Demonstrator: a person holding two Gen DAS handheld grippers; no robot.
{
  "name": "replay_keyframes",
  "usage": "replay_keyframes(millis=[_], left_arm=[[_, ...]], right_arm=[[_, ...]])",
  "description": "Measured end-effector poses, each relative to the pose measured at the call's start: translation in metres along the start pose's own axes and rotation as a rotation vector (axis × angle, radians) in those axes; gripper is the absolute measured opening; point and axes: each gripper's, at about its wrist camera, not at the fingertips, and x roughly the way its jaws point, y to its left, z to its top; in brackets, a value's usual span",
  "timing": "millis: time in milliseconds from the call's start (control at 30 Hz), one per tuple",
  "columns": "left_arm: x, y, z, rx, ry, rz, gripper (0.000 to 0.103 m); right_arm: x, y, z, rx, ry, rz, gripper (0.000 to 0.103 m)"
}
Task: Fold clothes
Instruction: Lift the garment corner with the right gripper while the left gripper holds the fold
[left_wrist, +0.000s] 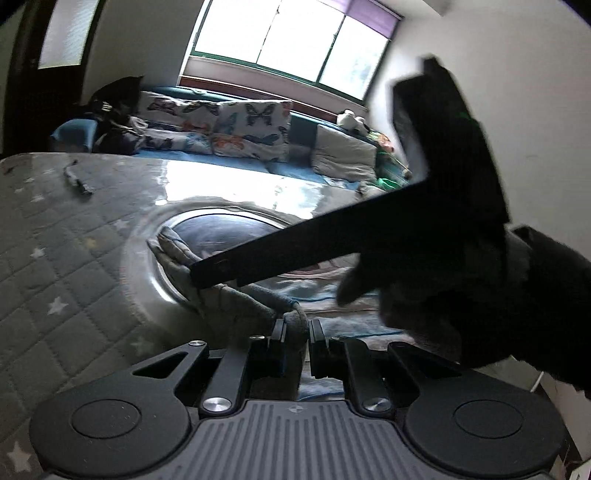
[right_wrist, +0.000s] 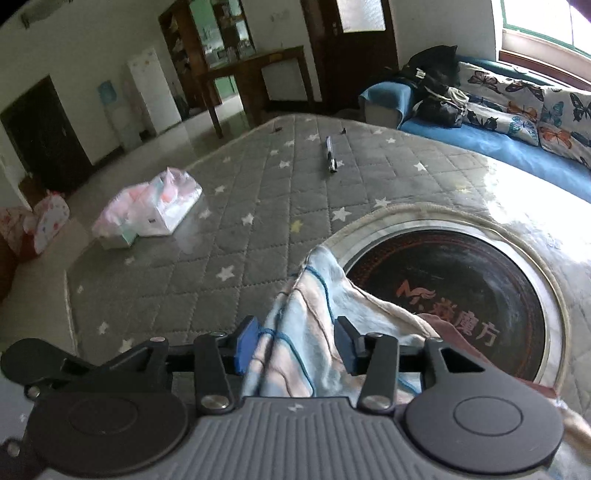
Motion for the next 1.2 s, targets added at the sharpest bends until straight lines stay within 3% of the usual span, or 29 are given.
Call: replay_keyframes(millis=[167,200,300,400,500,600,1000,1200], left_arm=[[0.011,-0.008,0.001,0.032,0.015,-0.018,0.013],[0.012,-0.009,0.001,0.04,0.018,-0.025,0.013],[0.016,-0.014,0.002,0.066,0.029,-0.041,0.014],[0.017,-0.017,0.001,0.091,0.036,-0.069,0.016],[0.015,-0.021,0.001,0.126,0.033,-0.121,0.025],[0.011,-0.027,0.001,0.162,0.017,-0.163,0.045],[0.034,-0.041,0.005,0.181,0.061,-0.18,0.049],[0.052,-0.05,0.0,0.19,0.123,-0.19,0.049]], right_arm=[[0.009,0.001,-0.001,-0.022,0.025,-0.014,0.044],[0.011,0.002,-0.002,-0.029,0.03,-0.024,0.041],[0.012,0.001,-0.01,-0.044,0.029,-0.059,0.014],[0.001,-0.007,-0.021,-0.001,-0.019,-0.061,0.01],[-0.017,-0.02,-0.033,0.063,-0.073,-0.063,0.009],[-0.041,-0.038,-0.047,0.131,-0.121,-0.076,0.009],[-0.137,-0.118,-0.129,0.406,-0.266,-0.198,0.008],[-0.15,-0.148,-0.171,0.516,-0.266,-0.23,0.008]])
